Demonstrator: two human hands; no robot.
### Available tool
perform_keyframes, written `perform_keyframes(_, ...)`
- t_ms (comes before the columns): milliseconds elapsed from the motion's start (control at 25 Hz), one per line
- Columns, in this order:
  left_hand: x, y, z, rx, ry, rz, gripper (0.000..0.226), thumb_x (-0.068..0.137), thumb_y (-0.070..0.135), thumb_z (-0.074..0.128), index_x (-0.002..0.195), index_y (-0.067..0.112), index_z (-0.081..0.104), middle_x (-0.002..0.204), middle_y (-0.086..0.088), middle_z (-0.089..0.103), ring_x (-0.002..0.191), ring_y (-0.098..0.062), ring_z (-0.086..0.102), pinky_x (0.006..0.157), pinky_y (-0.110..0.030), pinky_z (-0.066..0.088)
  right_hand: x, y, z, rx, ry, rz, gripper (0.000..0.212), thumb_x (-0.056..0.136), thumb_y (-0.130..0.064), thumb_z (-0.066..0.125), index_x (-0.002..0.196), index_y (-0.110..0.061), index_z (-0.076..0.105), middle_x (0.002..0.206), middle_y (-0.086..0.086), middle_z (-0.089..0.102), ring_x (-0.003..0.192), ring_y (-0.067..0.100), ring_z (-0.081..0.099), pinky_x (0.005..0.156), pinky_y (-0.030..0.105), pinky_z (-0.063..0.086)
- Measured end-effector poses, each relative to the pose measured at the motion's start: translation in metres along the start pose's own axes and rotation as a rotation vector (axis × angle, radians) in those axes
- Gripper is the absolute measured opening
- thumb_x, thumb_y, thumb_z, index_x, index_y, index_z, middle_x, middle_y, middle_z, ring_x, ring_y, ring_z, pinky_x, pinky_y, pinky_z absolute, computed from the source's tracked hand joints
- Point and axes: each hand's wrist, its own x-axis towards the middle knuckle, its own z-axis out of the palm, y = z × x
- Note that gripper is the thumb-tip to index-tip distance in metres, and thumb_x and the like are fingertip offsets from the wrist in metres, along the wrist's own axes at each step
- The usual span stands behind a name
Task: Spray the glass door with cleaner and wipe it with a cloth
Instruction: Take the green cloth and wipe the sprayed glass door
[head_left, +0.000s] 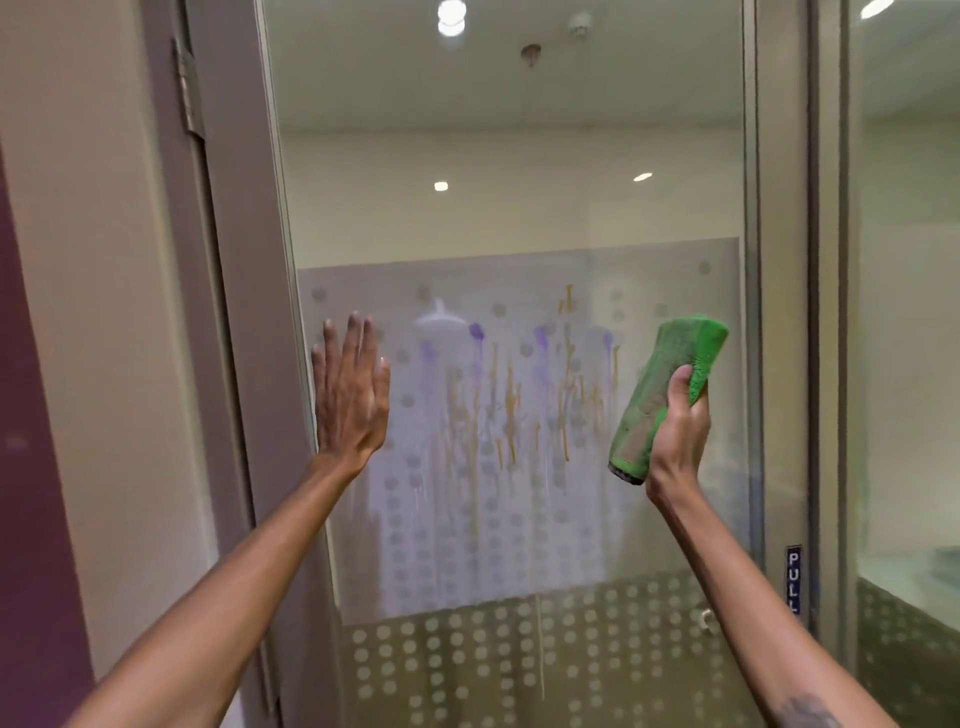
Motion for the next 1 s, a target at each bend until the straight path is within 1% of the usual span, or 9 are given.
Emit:
perform_keyframes(120, 0.007, -0.023, 0.008, 0.060, -0.039, -0.042, 0.060, 0.107, 0.031, 0.026, 0.162, 0.012, 0.013, 0.171, -0.005, 0.005, 0.159, -0.030, -0.003, 0.129, -0.048, -0.001, 0.017, 0.008, 0.010, -0.218, 0.020, -0.100, 0.054, 0.104, -0.056, 0.044, 0.148, -0.026, 0.050, 0.137, 0.005, 0.066, 0.121, 0.026, 0.064, 0.105, 0.047, 0.052)
perform_keyframes(240, 0.005, -0.036, 0.023, 0.082, -0.055, -0.099, 0.059, 0.110, 0.025, 0.034, 0.163, 0.012, 0.010, 0.171, -0.005, 0.001, 0.159, -0.031, -0.006, 0.129, -0.050, -0.001, 0.037, 0.016, 0.025, -0.406, -0.024, -0.187, 0.058, 0.107, -0.051, 0.041, 0.160, -0.030, 0.031, 0.159, 0.001, 0.047, 0.143, 0.026, 0.048, 0.117, 0.044, 0.040)
perform_keyframes(360, 0.005, -0.045, 0.033, 0.101, -0.093, -0.104, 0.062, 0.109, 0.023, 0.035, 0.163, 0.013, 0.007, 0.171, -0.003, -0.004, 0.158, -0.034, -0.008, 0.127, -0.053, -0.001, 0.052, 0.028, 0.043, -0.591, 0.000, -0.256, 0.060, 0.109, -0.042, 0.043, 0.162, -0.024, 0.025, 0.169, -0.001, 0.028, 0.156, 0.023, 0.025, 0.126, 0.046, 0.021)
perform_keyframes(480, 0.004, -0.051, 0.042, 0.117, -0.103, -0.101, 0.065, 0.104, 0.032, 0.023, 0.163, 0.015, 0.002, 0.171, -0.001, -0.009, 0.157, -0.032, -0.013, 0.126, -0.053, -0.005, 0.057, 0.049, 0.053, -0.810, -0.025, -0.309, 0.060, 0.108, -0.041, 0.044, 0.162, -0.023, 0.025, 0.172, -0.002, 0.016, 0.160, 0.021, 0.011, 0.128, 0.049, 0.009)
perform_keyframes(560, 0.003, -0.054, 0.049, 0.107, -0.078, -0.101, 0.066, 0.103, 0.039, 0.017, 0.163, 0.018, -0.001, 0.171, 0.001, -0.013, 0.156, -0.028, -0.020, 0.126, -0.051, -0.009, 0.058, 0.065, 0.056, -0.855, -0.085, -0.345, 0.062, 0.107, -0.044, 0.045, 0.163, -0.027, 0.022, 0.173, -0.003, 0.009, 0.160, 0.021, 0.006, 0.127, 0.052, 0.008)
perform_keyframes(640, 0.003, -0.057, 0.057, 0.090, -0.034, -0.095, 0.066, 0.103, 0.043, 0.014, 0.163, 0.021, -0.001, 0.171, 0.003, -0.013, 0.156, -0.024, -0.023, 0.126, -0.051, -0.011, 0.064, 0.073, 0.053, -0.824, -0.098, -0.368, 0.064, 0.105, -0.051, 0.042, 0.162, -0.032, 0.021, 0.173, -0.007, 0.003, 0.160, 0.017, 0.000, 0.124, 0.055, 0.012)
perform_keyframes(720, 0.001, -0.059, 0.064, 0.108, 0.022, -0.084, 0.065, 0.104, 0.041, 0.017, 0.164, 0.020, 0.003, 0.172, 0.002, -0.008, 0.157, -0.025, -0.019, 0.127, -0.054, -0.006, 0.072, 0.076, 0.048, -0.816, -0.102, -0.401, 0.065, 0.102, -0.055, 0.038, 0.162, -0.037, 0.020, 0.173, -0.010, 0.000, 0.160, 0.014, -0.003, 0.119, 0.059, 0.017)
perform_keyframes(880, -0.001, -0.058, 0.074, 0.168, 0.117, -0.073, 0.064, 0.104, 0.034, 0.022, 0.164, 0.016, 0.010, 0.172, -0.002, 0.002, 0.159, -0.032, -0.006, 0.127, -0.059, 0.003, 0.088, 0.074, 0.060, -0.772, -0.069, -0.448, 0.064, 0.104, -0.049, 0.034, 0.163, -0.031, 0.016, 0.173, -0.007, 0.000, 0.160, 0.019, -0.004, 0.128, 0.053, 0.006)
perform_keyframes(1000, 0.000, -0.062, 0.080, 0.203, 0.161, -0.055, 0.064, 0.103, 0.032, 0.025, 0.164, 0.016, 0.012, 0.172, -0.003, 0.005, 0.159, -0.034, -0.001, 0.126, -0.060, 0.006, 0.101, 0.055, 0.095, -0.748, -0.050, -0.452, 0.062, 0.105, -0.050, 0.032, 0.162, -0.036, 0.014, 0.173, -0.007, -0.001, 0.160, 0.018, -0.003, 0.129, 0.051, 0.005)
